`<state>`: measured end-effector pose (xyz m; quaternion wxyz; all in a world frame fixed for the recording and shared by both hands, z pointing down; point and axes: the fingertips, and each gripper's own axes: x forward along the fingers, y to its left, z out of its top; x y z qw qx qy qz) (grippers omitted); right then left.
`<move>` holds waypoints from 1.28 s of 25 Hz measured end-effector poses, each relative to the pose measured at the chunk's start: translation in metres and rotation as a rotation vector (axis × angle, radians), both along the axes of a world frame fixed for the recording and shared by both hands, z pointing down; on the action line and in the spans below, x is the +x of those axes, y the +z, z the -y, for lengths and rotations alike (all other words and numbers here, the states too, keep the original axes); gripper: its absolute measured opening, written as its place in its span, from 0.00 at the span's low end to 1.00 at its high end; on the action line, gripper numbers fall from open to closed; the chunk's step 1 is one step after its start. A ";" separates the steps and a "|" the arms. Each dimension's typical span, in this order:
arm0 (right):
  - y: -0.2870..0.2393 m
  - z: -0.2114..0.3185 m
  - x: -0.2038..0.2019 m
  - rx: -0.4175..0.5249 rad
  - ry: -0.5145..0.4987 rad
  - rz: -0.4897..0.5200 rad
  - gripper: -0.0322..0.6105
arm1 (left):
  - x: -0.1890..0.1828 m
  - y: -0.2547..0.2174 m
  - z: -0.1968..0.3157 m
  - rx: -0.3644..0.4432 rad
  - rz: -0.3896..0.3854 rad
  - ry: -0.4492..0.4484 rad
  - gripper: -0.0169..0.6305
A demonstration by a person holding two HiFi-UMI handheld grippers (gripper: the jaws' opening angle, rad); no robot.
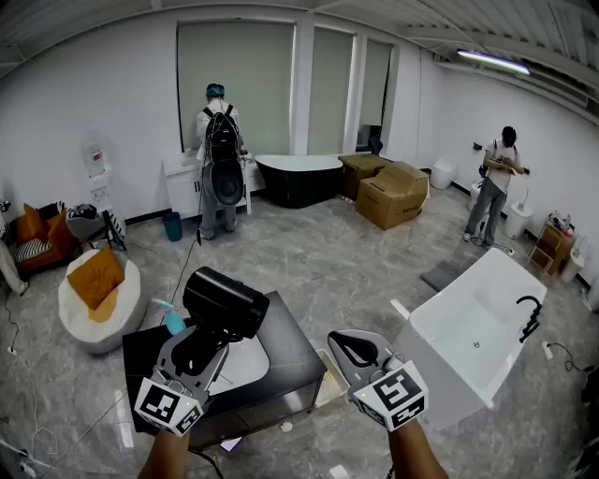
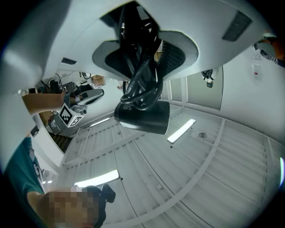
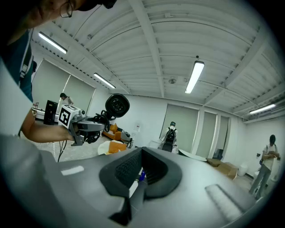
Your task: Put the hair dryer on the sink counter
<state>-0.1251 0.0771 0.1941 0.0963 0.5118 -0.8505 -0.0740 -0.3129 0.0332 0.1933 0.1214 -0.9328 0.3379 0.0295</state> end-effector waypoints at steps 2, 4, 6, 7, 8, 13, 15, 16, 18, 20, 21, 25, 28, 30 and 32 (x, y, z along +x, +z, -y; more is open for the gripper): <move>0.002 0.000 0.000 -0.001 0.004 -0.002 0.06 | -0.001 0.001 0.000 -0.001 0.000 0.000 0.32; 0.005 0.001 -0.001 -0.003 0.007 -0.004 0.06 | -0.003 0.003 0.002 -0.004 -0.001 0.000 0.32; 0.009 0.003 -0.003 -0.004 0.011 -0.004 0.06 | -0.006 0.007 0.005 -0.006 -0.001 0.001 0.32; 0.010 0.004 -0.003 -0.004 0.014 -0.003 0.06 | -0.006 0.009 0.006 -0.006 0.000 0.002 0.32; 0.012 0.005 -0.004 -0.004 0.016 -0.002 0.06 | -0.006 0.011 0.008 -0.007 0.001 0.003 0.32; 0.012 0.010 -0.005 0.003 0.031 0.008 0.06 | -0.006 0.016 0.014 -0.015 0.004 0.016 0.32; 0.011 0.015 -0.005 0.011 0.038 0.022 0.07 | -0.007 0.018 0.019 -0.017 0.003 0.024 0.32; 0.012 0.017 -0.004 0.012 0.042 0.031 0.07 | -0.007 0.019 0.021 -0.017 0.002 0.028 0.32; 0.015 0.020 0.000 0.010 0.053 0.044 0.07 | -0.005 0.021 0.024 -0.016 0.002 0.033 0.32; 0.015 0.022 0.004 0.014 0.056 0.055 0.07 | -0.001 0.023 0.027 -0.017 0.005 0.035 0.32; 0.014 0.024 0.005 0.019 0.055 0.061 0.07 | 0.002 0.024 0.028 -0.019 0.007 0.034 0.32; 0.019 0.035 0.021 0.022 0.043 0.063 0.07 | 0.016 0.026 0.033 -0.018 0.017 0.023 0.32; 0.015 0.042 0.040 0.028 0.022 0.067 0.07 | 0.033 0.024 0.037 -0.017 0.021 0.000 0.32; 0.016 0.048 0.058 0.028 0.005 0.070 0.07 | 0.049 0.025 0.040 -0.019 0.022 -0.020 0.32; 0.022 0.056 0.081 0.023 -0.017 0.069 0.07 | 0.070 0.029 0.044 -0.021 0.023 -0.045 0.32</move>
